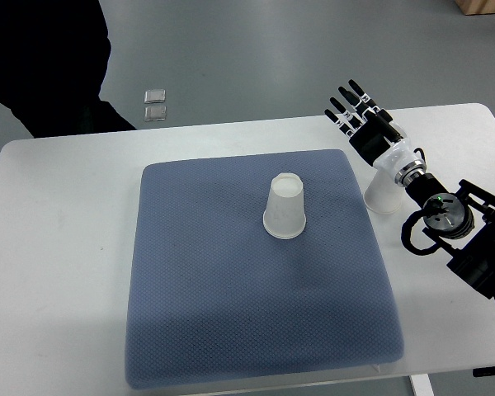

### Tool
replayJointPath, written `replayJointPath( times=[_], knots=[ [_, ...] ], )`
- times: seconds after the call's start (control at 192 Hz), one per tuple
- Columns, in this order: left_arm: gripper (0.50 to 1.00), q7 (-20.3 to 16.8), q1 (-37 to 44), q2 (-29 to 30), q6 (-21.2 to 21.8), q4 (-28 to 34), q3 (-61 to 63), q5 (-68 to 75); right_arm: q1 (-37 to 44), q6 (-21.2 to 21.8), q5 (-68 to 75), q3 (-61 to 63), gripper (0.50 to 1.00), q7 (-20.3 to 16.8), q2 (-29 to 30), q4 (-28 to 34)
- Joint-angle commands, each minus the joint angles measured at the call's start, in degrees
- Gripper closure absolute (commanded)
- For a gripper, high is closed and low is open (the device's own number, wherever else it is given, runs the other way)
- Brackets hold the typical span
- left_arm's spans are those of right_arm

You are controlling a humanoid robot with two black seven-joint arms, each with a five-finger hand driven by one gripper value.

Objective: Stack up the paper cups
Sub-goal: 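Raise the right hand up and away from the loose white cup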

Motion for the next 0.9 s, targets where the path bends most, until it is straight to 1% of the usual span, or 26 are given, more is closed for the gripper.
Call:
replayJointPath(
  times=[0.0,0.281,0.354,0.406,0.453,0.525,0.578,0.635,0.744,0.791,0.838,0.843,0.895],
  knots=[
    [0.5,0.0,0.0,0.0,-0.1,0.0,0.0,0.0,0.1,0.0,0.0,0.0,0.574,0.0,0.1,0.0],
    [0.5,0.0,0.0,0.0,0.0,0.1,0.0,0.0,0.4,-0.2,-2.2,0.0,0.576,0.0,0.0,0.3],
    [0.5,0.0,0.0,0.0,0.0,0.1,0.0,0.0,0.5,0.0,-4.3,-0.4,0.574,-0.6,-0.9,3.2],
    [0.5,0.0,0.0,0.0,0.0,0.1,0.0,0.0,0.6,-0.3,-8.6,-0.5,0.574,-0.8,-1.8,5.3],
    [0.5,-0.1,0.0,0.0,0.0,0.0,0.0,0.0,2.1,-0.4,-14.3,-0.6,0.576,-1.0,-3.5,6.9],
    [0.5,-0.1,0.0,0.0,0.0,0.0,0.0,0.0,5.2,-0.4,-21.1,-2.4,0.574,-2.5,-7.0,8.9],
    [0.5,-0.1,0.0,0.0,0.0,0.0,0.0,0.0,8.7,-0.1,-22.5,-8.1,0.574,-3.6,-11.0,10.5],
    [0.5,-0.1,0.0,0.0,-0.1,0.0,0.0,0.0,15.1,0.4,-22.7,-19.5,0.576,-3.8,-15.8,11.3],
    [0.5,-0.1,0.0,0.0,-0.1,-0.1,0.1,0.0,27.6,0.9,-23.4,-39.0,0.574,-4.0,-21.4,13.5],
    [0.5,-0.1,0.0,0.0,-0.1,-0.1,0.2,0.0,33.8,1.8,-25.5,-47.2,0.574,-4.3,-23.9,15.0],
    [0.5,-0.1,0.0,0.0,-0.1,-0.1,0.2,0.0,33.8,1.8,-25.5,-47.2,0.574,-4.3,-23.9,15.0],
    [0.5,-0.1,0.0,0.0,-0.1,-0.2,0.2,0.1,40.2,2.8,-29.1,-54.8,0.574,-4.6,-25.1,16.4],
    [0.5,-0.1,0.0,0.0,-0.1,-0.4,0.2,0.1,45.6,3.3,-32.6,-61.4,0.576,-4.6,-25.2,17.2]
  ],
)
